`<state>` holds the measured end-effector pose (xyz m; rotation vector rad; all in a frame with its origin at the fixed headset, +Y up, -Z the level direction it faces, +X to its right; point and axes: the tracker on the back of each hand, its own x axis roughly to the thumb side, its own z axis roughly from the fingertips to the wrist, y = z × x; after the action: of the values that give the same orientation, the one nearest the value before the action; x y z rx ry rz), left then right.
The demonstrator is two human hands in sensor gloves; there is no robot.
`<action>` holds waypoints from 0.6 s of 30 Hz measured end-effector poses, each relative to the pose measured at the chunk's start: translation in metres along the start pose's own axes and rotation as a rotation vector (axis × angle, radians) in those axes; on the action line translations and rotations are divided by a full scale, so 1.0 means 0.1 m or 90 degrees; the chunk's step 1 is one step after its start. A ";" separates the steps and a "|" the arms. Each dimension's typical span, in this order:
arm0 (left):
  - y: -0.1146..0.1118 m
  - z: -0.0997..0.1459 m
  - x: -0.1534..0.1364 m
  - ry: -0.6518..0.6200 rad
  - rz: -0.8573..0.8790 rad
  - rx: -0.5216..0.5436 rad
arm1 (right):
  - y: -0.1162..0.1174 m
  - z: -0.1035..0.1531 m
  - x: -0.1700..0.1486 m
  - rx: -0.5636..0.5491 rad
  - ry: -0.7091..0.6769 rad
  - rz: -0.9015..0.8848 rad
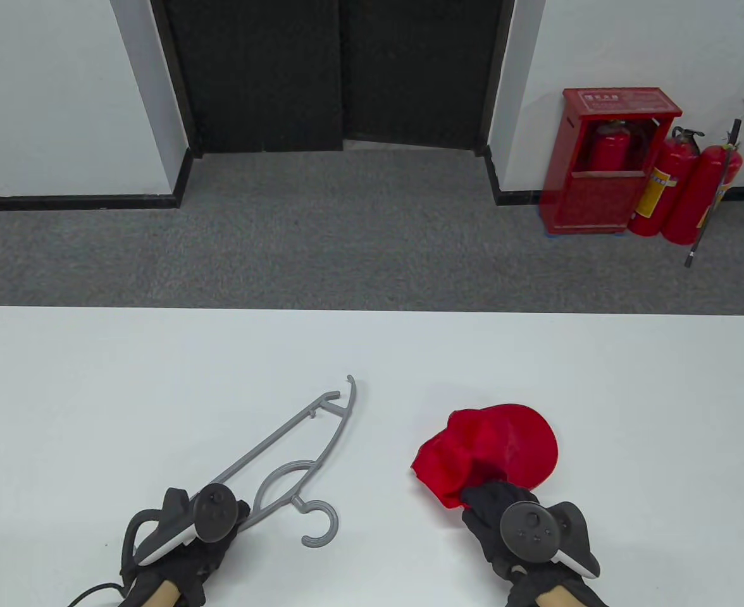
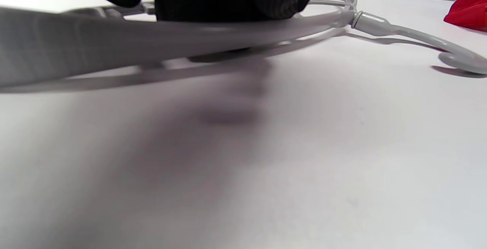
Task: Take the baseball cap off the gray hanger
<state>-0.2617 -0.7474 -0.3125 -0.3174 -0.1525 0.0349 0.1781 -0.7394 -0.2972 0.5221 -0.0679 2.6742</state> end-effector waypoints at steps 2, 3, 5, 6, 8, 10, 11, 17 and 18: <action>0.04 0.01 -0.01 0.001 0.001 0.008 | 0.00 0.00 0.00 0.005 0.001 -0.002; 0.07 0.02 -0.02 0.002 0.008 0.021 | 0.00 0.00 0.00 0.007 0.002 -0.003; 0.13 0.05 -0.03 0.001 0.022 0.038 | 0.00 0.00 0.00 0.014 0.007 -0.003; 0.17 0.08 -0.04 -0.001 0.031 0.050 | 0.00 0.00 0.00 0.018 0.010 -0.005; 0.24 0.12 -0.04 -0.001 0.043 0.071 | 0.00 0.00 0.00 0.028 0.016 -0.008; 0.29 0.16 -0.05 -0.003 0.049 0.085 | 0.00 -0.01 0.00 0.048 0.024 -0.010; 0.31 0.18 -0.05 -0.003 0.052 0.089 | 0.01 -0.01 0.00 0.050 0.024 -0.009; 0.42 0.27 -0.06 -0.010 0.074 0.114 | 0.00 -0.01 -0.02 0.080 0.038 -0.018; 0.43 0.29 -0.06 -0.011 0.078 0.117 | 0.00 -0.01 -0.02 0.087 0.043 -0.024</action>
<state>-0.2728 -0.6976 -0.2999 -0.1432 -0.1450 0.1725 0.1792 -0.7399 -0.2993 0.4695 0.1437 2.6689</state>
